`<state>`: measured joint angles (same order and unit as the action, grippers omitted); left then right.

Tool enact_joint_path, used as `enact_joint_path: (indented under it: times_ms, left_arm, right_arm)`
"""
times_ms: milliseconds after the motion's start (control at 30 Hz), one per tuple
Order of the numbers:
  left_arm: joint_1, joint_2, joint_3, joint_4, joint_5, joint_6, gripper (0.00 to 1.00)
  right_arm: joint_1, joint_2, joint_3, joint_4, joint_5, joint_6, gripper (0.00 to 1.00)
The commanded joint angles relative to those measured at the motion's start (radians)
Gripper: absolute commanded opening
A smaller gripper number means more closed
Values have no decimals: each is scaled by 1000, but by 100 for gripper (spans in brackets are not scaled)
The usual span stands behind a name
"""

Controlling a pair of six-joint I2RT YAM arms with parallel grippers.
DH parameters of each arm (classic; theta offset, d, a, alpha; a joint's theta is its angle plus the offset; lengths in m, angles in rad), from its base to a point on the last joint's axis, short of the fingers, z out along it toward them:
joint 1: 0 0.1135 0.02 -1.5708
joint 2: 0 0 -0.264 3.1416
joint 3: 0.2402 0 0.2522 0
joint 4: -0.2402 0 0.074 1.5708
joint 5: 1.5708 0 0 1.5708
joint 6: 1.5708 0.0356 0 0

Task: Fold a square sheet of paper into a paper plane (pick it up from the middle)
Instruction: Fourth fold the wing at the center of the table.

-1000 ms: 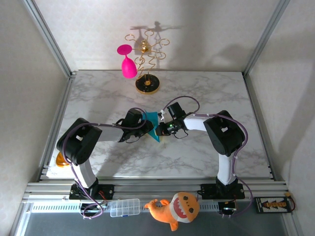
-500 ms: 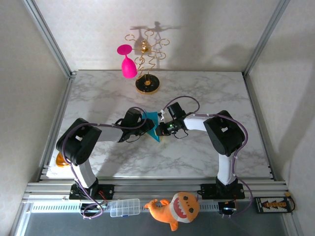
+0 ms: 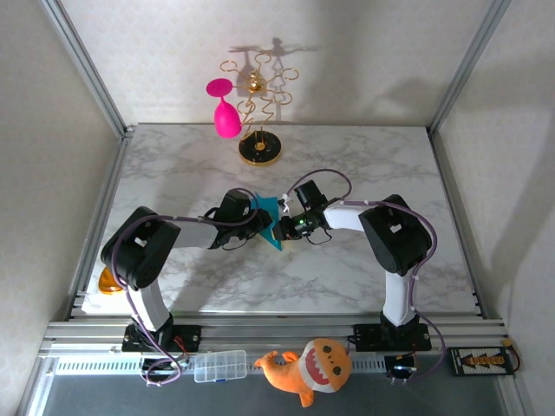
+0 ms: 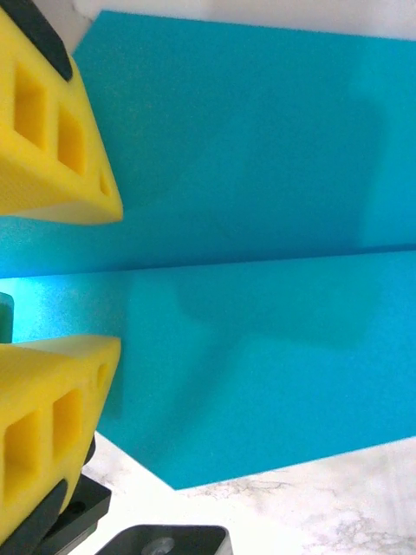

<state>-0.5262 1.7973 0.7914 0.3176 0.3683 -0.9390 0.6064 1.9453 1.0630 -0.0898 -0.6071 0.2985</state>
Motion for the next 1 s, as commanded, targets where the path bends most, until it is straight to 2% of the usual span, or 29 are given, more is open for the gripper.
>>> enact_joint_path:
  times_ms: [0, 200, 367, 567, 733, 967]
  left_arm:
    - [6, 56, 2, -108, -38, -11, 38]
    - [5, 73, 6, -145, -50, -30, 37]
    - [0, 91, 26, -185, -55, -31, 37]
    - [-2, 90, 29, -195, -61, -35, 37]
    - [-3, 92, 31, -198, -59, -37, 36]
    - [-3, 95, 34, -200, -56, -35, 34]
  right_arm:
    - [-8, -36, 12, -47, 12, -13, 22]
    - [-3, -117, -37, 7, 77, 20, 30]
    - [26, -180, -95, 69, 209, 38, 36]
    - [104, -213, -115, 85, 426, 61, 38]
    - [162, -207, -118, 80, 549, 88, 38]
    - [196, -159, -86, 71, 561, 67, 34]
